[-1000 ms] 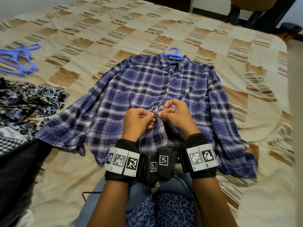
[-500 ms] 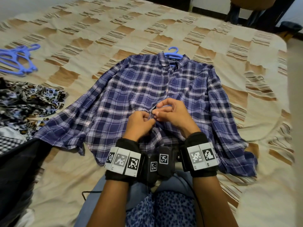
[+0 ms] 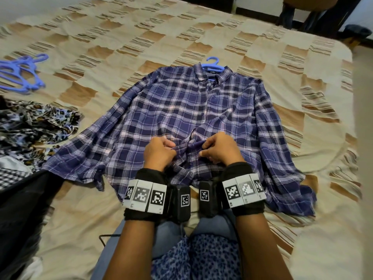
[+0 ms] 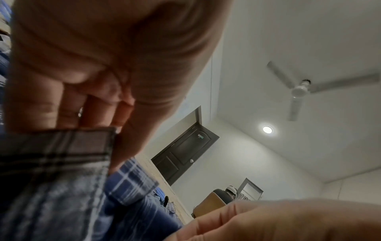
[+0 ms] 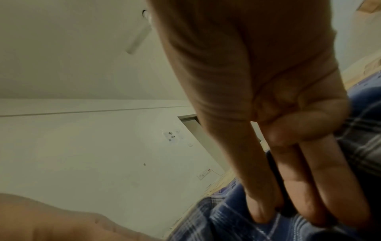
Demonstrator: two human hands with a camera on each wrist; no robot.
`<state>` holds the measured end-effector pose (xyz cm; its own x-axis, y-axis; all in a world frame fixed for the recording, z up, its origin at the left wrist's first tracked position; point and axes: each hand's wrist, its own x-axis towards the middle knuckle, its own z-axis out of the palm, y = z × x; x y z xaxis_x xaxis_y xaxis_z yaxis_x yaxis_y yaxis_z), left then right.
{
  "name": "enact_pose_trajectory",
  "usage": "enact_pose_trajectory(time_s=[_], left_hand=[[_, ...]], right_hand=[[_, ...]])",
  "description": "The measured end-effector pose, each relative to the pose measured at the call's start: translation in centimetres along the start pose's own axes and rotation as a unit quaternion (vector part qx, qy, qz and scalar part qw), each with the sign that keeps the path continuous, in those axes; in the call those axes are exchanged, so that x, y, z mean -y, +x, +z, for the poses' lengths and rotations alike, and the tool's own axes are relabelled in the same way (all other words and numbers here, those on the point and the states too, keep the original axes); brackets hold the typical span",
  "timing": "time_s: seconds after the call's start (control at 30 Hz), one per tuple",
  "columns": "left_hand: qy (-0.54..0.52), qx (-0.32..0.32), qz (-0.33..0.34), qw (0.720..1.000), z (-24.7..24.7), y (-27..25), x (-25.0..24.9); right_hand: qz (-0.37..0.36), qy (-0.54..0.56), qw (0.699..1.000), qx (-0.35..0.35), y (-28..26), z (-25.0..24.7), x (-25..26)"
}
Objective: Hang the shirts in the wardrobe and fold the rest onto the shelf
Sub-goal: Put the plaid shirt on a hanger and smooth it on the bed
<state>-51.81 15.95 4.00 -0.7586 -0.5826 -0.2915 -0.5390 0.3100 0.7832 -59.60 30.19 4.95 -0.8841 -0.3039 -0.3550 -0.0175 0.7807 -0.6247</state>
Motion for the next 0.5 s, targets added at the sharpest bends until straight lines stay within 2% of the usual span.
enact_pose_trajectory(time_s=[0.1, 0.27, 0.37, 0.5], left_hand=[[0.027, 0.009, -0.026, 0.999, -0.2, -0.2, 0.3], [-0.014, 0.031, -0.009, 0.999, -0.3, -0.1, 0.2], [-0.049, 0.079, 0.014, 0.996, -0.2, -0.1, 0.3], [-0.033, 0.129, 0.017, 0.991, -0.5, -0.3, 0.3]], right_hand=[[0.005, -0.016, 1.0, 0.021, 0.0, 0.1, 0.1], [0.057, -0.086, 0.985, 0.135, -0.5, 0.9, 0.4], [0.044, -0.127, 0.981, 0.136, -0.4, 1.4, 0.3], [0.048, -0.119, 0.982, 0.142, 0.2, 1.2, 0.2]])
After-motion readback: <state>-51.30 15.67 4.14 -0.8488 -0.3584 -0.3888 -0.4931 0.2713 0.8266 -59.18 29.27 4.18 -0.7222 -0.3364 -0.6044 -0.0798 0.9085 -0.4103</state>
